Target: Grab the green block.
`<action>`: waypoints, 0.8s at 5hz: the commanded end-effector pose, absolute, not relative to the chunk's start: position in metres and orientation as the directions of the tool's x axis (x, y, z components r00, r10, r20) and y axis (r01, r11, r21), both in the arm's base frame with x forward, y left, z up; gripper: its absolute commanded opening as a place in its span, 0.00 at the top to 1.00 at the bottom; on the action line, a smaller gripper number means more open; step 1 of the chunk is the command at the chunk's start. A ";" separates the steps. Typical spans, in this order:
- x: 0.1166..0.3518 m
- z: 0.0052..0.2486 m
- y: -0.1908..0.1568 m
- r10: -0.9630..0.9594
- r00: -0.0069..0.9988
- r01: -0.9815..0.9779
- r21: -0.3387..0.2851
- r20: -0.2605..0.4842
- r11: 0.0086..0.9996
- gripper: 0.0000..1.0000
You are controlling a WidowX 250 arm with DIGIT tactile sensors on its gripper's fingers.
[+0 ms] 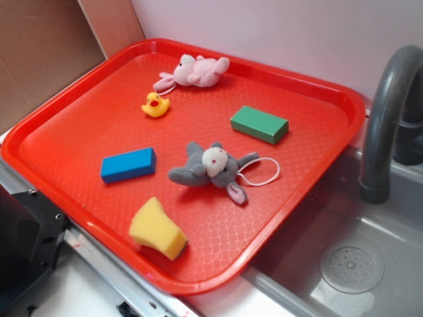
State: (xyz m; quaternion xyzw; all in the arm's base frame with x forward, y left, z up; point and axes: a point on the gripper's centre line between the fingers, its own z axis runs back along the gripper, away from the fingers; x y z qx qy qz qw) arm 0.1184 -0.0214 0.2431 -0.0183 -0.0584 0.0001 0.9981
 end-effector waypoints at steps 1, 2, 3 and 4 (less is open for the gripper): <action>0.118 0.243 -0.021 0.002 0.993 0.002 -0.037 0.117 0.999 0.00; 0.151 0.237 -0.028 -0.221 0.962 0.216 0.047 0.159 0.975 0.00; 0.176 0.231 -0.034 -0.311 0.935 0.303 0.070 0.173 0.950 0.00; 0.211 0.223 -0.044 -0.443 0.878 0.426 0.124 0.182 0.896 0.00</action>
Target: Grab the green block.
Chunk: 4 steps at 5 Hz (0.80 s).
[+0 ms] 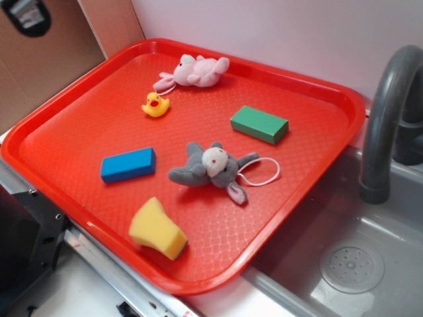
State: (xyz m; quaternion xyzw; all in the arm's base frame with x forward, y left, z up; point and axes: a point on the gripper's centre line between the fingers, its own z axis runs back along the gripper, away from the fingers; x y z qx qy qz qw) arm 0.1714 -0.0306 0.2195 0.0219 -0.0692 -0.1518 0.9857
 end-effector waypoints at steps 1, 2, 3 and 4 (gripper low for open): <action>0.248 0.202 -0.064 -0.633 0.763 0.600 0.223 0.128 0.768 0.00; 0.273 0.168 -0.084 -0.786 0.618 0.761 0.254 -0.006 0.596 0.00; 0.284 0.122 -0.096 -0.862 0.487 0.861 0.244 -0.142 0.446 0.00; 0.297 0.071 -0.106 -0.876 0.426 0.902 0.183 -0.226 0.391 0.00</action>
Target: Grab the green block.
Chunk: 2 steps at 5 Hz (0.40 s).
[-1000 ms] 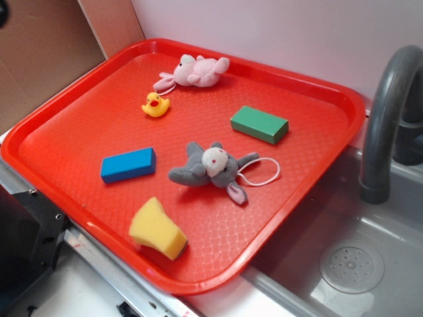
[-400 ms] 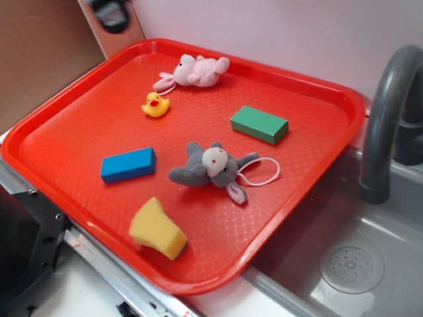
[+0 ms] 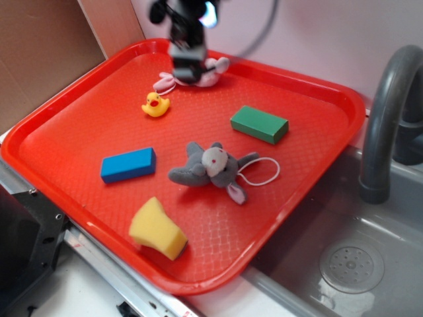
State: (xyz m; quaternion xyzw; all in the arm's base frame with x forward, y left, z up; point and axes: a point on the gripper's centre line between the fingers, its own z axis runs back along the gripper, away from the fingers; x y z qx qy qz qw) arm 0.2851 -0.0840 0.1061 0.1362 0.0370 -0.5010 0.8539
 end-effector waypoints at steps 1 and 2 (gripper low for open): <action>0.301 0.053 -0.109 -0.885 0.388 0.920 0.169 -0.258 0.354 0.00; 0.304 0.044 -0.111 -0.886 0.382 0.923 0.161 -0.263 0.351 0.00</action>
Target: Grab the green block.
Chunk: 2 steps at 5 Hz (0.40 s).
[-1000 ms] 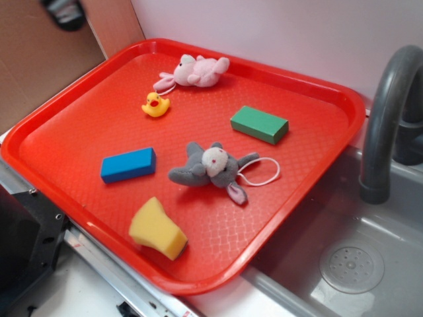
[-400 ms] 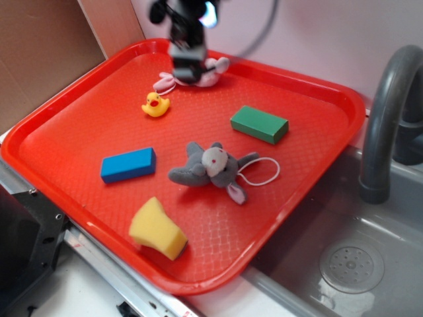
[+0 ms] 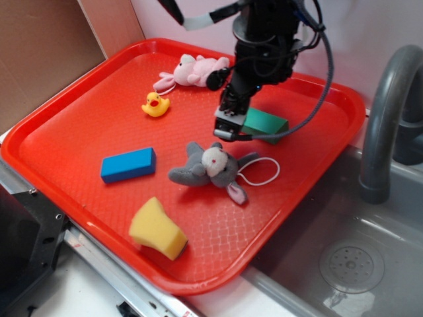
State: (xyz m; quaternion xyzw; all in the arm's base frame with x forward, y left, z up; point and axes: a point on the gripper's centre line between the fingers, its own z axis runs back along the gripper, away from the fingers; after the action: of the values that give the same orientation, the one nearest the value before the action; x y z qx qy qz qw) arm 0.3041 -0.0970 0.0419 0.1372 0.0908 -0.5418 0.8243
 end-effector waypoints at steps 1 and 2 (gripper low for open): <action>0.299 0.035 -0.110 -0.907 0.333 0.943 0.064 -0.259 0.328 0.00; 0.297 0.033 -0.105 -0.908 0.327 0.942 0.018 -0.263 0.334 1.00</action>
State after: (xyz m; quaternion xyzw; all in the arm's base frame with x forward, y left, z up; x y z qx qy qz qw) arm 0.2984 -0.1002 0.0214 0.0795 0.1312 -0.5700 0.8072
